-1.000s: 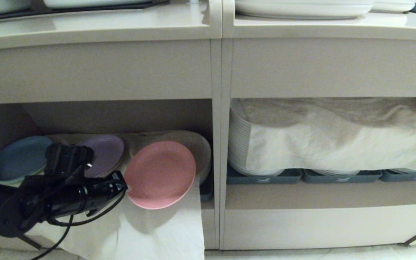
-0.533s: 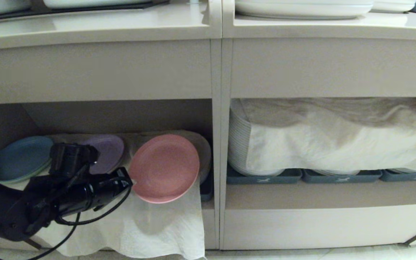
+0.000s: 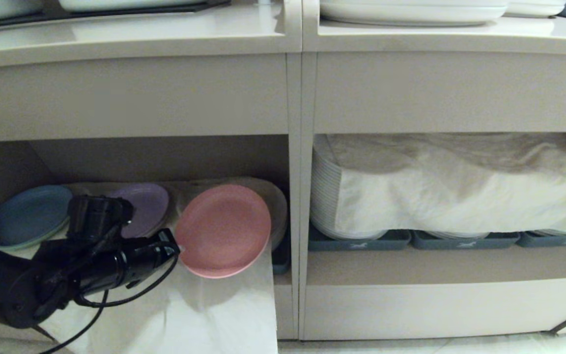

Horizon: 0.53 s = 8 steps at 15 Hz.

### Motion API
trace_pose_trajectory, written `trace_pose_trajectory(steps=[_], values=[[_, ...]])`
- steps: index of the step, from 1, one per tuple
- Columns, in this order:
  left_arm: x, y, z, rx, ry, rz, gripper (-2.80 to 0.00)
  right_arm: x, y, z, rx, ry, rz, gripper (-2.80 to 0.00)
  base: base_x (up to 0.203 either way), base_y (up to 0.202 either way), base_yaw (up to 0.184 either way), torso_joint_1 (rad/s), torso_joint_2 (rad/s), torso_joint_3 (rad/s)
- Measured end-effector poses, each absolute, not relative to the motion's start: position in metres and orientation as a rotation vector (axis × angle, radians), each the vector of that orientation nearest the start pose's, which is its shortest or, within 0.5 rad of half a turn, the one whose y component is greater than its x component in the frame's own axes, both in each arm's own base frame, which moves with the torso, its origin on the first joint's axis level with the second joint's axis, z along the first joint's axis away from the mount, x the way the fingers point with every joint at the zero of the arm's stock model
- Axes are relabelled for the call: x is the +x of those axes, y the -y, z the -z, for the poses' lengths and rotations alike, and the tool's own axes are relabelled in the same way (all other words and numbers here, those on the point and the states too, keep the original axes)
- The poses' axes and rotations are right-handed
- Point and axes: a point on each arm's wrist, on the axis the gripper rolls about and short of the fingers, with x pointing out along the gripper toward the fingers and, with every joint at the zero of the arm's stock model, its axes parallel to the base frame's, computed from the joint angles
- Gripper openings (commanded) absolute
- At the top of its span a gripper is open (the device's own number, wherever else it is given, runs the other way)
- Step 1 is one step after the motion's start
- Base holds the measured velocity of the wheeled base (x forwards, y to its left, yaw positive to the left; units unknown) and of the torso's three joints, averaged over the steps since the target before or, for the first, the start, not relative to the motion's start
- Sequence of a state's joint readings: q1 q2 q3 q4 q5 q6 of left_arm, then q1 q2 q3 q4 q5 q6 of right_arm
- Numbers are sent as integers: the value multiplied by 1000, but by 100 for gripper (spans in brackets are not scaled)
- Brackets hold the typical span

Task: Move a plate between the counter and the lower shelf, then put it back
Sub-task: Put the plate in the cupboard

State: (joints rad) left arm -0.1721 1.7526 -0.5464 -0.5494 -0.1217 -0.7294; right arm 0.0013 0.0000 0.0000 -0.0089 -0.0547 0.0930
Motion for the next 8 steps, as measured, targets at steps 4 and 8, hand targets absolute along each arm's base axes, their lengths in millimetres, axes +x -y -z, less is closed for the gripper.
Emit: trace_pose_trajectory(steps=[4, 8], values=[[266, 49, -96, -679, -750, 23, -280, -23, 1, -76, 93, 11, 53, -280, 0, 0, 0, 0, 0, 0], [273, 50, -100, -676, -794, 9, -280, -23, 1, -76, 93, 11, 53, -280, 0, 0, 0, 0, 0, 0]])
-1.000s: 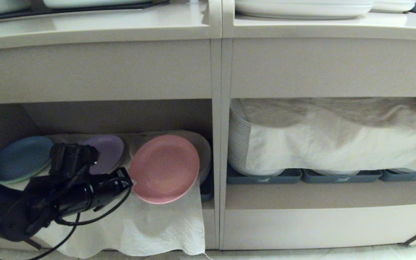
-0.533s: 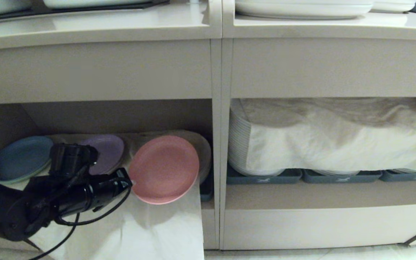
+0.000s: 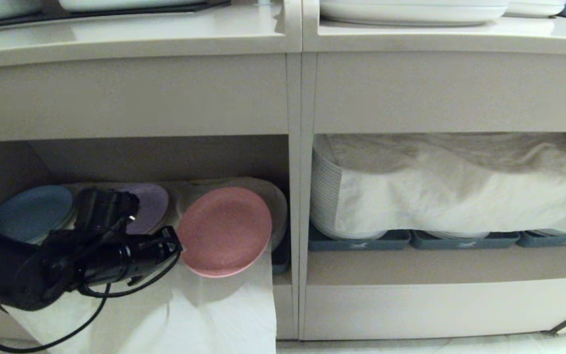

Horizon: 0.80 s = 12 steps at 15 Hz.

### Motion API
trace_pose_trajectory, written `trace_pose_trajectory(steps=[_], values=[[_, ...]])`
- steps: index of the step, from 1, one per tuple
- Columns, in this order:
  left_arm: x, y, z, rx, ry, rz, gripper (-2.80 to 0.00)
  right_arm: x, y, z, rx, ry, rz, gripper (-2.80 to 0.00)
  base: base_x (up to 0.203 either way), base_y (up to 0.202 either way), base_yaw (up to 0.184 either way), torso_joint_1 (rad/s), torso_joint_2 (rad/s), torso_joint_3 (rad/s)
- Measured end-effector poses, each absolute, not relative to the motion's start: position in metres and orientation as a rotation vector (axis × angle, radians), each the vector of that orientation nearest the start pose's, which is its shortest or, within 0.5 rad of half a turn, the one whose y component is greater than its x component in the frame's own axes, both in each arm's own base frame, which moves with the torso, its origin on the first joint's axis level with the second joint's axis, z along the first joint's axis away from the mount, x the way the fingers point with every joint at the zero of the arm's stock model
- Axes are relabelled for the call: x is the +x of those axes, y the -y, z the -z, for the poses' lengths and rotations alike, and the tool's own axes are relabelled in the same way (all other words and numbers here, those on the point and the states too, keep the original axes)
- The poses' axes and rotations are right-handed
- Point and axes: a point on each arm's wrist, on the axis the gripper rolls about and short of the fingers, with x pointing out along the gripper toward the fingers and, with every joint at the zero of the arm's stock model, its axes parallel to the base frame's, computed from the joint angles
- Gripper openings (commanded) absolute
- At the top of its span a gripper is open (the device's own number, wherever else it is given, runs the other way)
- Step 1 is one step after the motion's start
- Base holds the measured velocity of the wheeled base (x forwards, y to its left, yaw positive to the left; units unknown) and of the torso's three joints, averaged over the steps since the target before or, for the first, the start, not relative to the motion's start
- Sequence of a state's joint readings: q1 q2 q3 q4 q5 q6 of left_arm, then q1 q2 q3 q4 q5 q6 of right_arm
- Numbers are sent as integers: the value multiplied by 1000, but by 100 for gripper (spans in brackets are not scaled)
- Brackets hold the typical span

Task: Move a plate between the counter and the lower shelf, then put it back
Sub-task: Put the plate in the cupboard

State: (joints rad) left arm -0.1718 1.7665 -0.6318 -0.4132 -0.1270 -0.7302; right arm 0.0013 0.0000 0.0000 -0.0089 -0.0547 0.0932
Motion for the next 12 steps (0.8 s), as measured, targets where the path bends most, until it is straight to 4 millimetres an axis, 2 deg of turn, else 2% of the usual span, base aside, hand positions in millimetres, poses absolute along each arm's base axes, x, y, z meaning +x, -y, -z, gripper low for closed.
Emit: trace_pose_trajectory(steps=[4, 12], values=[[282, 52, -104, -678, -787, 15, -280, -23, 1, -76, 93, 11, 53, -280, 0, 0, 0, 0, 0, 0], [288, 53, -100, -679, -820, 5, -280, -23, 1, -76, 93, 11, 53, -280, 0, 0, 0, 0, 0, 0]])
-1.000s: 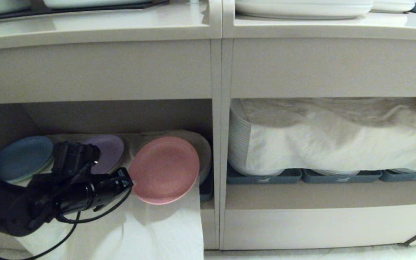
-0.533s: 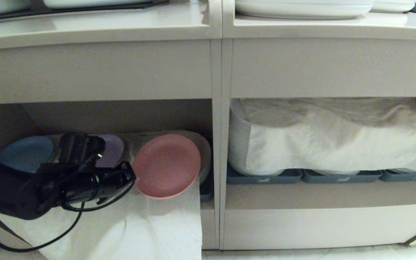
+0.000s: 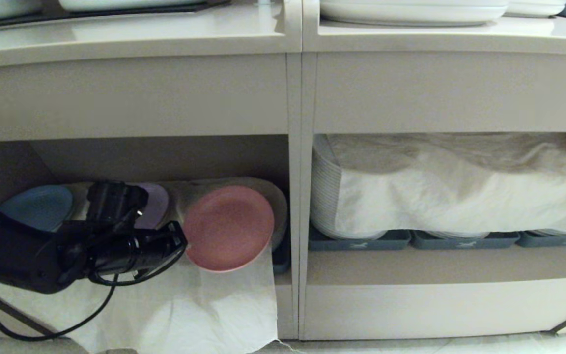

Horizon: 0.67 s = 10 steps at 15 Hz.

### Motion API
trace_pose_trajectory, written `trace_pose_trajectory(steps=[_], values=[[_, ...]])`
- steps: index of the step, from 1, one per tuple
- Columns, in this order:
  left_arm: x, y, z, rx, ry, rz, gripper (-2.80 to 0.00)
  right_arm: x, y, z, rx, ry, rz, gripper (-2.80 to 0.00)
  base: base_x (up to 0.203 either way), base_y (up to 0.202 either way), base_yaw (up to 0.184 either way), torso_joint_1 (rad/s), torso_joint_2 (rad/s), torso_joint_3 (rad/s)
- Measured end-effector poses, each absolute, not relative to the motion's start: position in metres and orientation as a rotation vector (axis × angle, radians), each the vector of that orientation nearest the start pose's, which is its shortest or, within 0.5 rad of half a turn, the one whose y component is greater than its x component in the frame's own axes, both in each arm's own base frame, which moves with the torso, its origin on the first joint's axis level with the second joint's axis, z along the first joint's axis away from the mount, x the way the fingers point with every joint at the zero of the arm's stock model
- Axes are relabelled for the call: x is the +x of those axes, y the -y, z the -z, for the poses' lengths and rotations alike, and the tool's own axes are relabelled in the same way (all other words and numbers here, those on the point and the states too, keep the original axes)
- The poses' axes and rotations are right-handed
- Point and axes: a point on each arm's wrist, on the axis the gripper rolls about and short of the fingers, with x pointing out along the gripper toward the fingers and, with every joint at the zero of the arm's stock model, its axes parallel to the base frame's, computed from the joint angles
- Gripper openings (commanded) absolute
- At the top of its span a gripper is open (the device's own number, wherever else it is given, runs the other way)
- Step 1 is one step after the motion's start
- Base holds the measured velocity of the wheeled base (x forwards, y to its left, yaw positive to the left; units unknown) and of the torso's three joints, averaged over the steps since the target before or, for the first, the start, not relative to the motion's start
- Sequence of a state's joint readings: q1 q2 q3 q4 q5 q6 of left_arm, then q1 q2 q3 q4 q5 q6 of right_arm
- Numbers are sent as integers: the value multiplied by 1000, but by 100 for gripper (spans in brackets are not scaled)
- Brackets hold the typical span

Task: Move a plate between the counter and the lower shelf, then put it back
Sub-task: Put the plate in the cupboard

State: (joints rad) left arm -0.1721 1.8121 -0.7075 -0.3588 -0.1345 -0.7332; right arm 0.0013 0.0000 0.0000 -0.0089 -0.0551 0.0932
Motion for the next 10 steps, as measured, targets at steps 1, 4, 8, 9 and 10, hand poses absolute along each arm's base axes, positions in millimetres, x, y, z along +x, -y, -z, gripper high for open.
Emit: trace_pose_trajectory(steps=[1, 4, 8, 9, 10], values=[[289, 53, -100, -677, -829, 1, -280, -23, 1, -76, 93, 11, 53, -280, 0, 0, 0, 0, 0, 0], [296, 54, -103, -675, -841, -3, -280, -23, 1, -76, 93, 11, 53, -280, 0, 0, 0, 0, 0, 0], [304, 56, -105, -674, -856, -12, -280, -23, 1, -76, 93, 11, 53, -280, 0, 0, 0, 0, 0, 0], [306, 56, -106, -674, -860, -13, -280, -23, 1, -76, 94, 11, 53, -280, 0, 0, 0, 0, 0, 0], [308, 56, -107, -675, -856, -13, -280, -23, 1, -76, 93, 11, 53, -280, 0, 0, 0, 0, 0, 0]])
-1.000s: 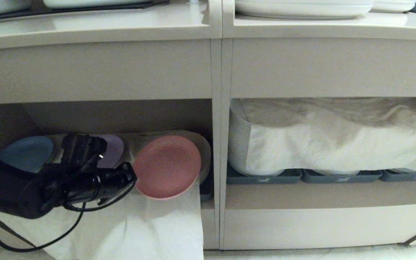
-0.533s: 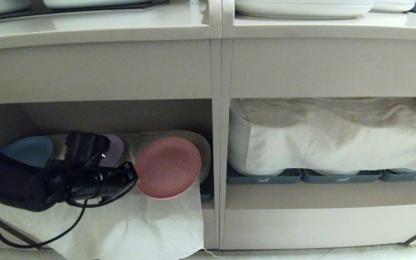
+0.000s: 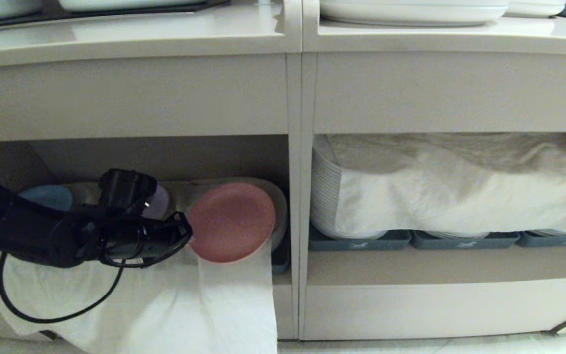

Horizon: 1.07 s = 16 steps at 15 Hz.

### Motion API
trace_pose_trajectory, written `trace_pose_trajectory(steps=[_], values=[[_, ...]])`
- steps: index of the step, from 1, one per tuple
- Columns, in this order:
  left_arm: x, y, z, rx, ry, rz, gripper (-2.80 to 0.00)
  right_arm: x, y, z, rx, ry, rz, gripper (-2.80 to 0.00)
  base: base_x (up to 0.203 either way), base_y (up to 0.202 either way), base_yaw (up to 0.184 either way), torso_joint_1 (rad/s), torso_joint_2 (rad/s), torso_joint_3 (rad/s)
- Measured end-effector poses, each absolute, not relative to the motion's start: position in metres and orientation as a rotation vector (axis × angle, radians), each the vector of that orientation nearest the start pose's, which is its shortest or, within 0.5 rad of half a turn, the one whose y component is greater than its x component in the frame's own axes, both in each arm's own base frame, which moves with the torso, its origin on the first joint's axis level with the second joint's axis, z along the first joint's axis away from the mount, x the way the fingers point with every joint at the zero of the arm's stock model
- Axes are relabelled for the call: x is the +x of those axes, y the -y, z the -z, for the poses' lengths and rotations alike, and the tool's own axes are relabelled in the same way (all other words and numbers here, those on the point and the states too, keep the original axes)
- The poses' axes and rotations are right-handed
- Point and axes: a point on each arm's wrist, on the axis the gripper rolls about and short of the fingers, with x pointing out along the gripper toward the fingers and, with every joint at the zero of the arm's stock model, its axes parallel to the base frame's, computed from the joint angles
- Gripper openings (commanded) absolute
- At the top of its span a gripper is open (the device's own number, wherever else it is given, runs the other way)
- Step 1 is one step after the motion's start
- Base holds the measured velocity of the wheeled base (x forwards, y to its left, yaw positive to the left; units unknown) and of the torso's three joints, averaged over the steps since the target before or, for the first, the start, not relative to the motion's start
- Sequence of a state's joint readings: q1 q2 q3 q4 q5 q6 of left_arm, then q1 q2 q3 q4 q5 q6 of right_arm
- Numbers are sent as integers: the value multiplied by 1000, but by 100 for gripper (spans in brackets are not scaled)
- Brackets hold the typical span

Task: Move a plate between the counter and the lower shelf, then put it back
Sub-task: Put the plate in the cupboard

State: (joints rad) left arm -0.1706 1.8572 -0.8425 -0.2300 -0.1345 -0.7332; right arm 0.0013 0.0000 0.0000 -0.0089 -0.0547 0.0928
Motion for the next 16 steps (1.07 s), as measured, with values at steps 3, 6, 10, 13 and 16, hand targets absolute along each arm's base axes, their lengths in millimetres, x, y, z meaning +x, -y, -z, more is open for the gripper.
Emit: trace_pose_trajectory(steps=[3, 6, 10, 13, 16], values=[[316, 57, -108, -676, -846, -8, -280, -23, 1, -76, 93, 11, 53, -280, 0, 0, 0, 0, 0, 0], [320, 58, -105, -676, -852, -11, -280, -23, 1, -76, 93, 11, 53, -280, 0, 0, 0, 0, 0, 0], [326, 59, -100, -676, -861, -16, -280, -23, 1, -76, 93, 11, 53, -280, 0, 0, 0, 0, 0, 0], [332, 60, -99, -677, -857, -16, -280, -23, 1, -76, 93, 11, 53, -280, 0, 0, 0, 0, 0, 0], [338, 61, -99, -678, -849, -14, -280, -23, 1, -76, 93, 11, 53, -280, 0, 0, 0, 0, 0, 0]])
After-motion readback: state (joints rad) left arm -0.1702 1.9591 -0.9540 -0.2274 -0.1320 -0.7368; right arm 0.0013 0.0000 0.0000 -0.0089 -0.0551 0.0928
